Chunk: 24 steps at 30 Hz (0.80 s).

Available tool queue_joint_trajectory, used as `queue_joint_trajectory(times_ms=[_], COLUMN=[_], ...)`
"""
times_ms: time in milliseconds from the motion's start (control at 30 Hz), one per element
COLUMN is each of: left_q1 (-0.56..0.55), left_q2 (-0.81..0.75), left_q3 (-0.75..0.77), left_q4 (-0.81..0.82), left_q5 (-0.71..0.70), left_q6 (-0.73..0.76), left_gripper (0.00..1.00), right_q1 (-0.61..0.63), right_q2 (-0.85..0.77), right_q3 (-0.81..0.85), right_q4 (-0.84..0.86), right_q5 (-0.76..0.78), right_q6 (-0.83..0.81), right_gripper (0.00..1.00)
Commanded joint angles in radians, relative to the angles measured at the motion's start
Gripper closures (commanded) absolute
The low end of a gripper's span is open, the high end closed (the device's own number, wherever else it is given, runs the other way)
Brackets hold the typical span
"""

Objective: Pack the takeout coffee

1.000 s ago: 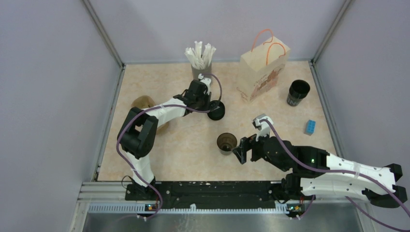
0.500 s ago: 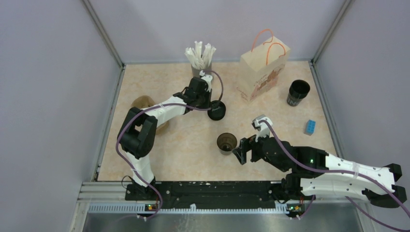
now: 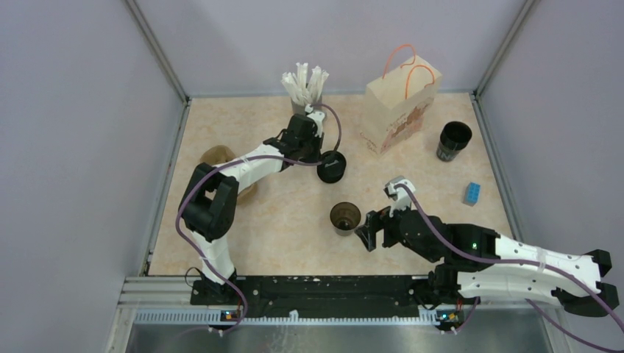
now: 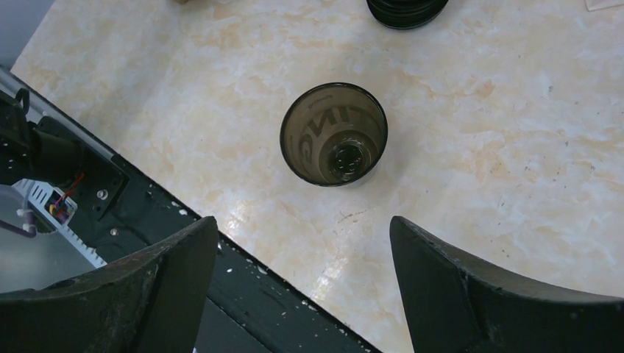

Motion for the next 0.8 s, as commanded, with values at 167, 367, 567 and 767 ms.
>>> queue_joint_trajectory(times_ms=[167, 367, 567, 767], left_q1=[0.003, 0.004, 0.013, 0.018], left_q2=[-0.054, -0.075, -0.046, -0.044], left_q3=[0.063, 0.075, 0.100, 0.109], left_q4=[-0.038, -0.062, -0.094, -0.098], left_q5=[0.026, 0.038, 0.026, 0.037], left_q6=[-0.008, -0.009, -0.004, -0.009], left_gripper=[1.00, 0.98, 0.98, 0.90], right_q1=[0.012, 0.013, 0.012, 0.013], right_q2=[-0.020, -0.071, -0.110, -0.107], right_q3=[-0.035, -0.086, -0.100, -0.108], right_q4=[0.081, 0.171, 0.182, 0.184], right_q5=[0.032, 0.016, 0.012, 0.005], right_q6=[0.007, -0.010, -0.013, -0.007], right_gripper=[0.16, 0.16, 0.17, 0.17])
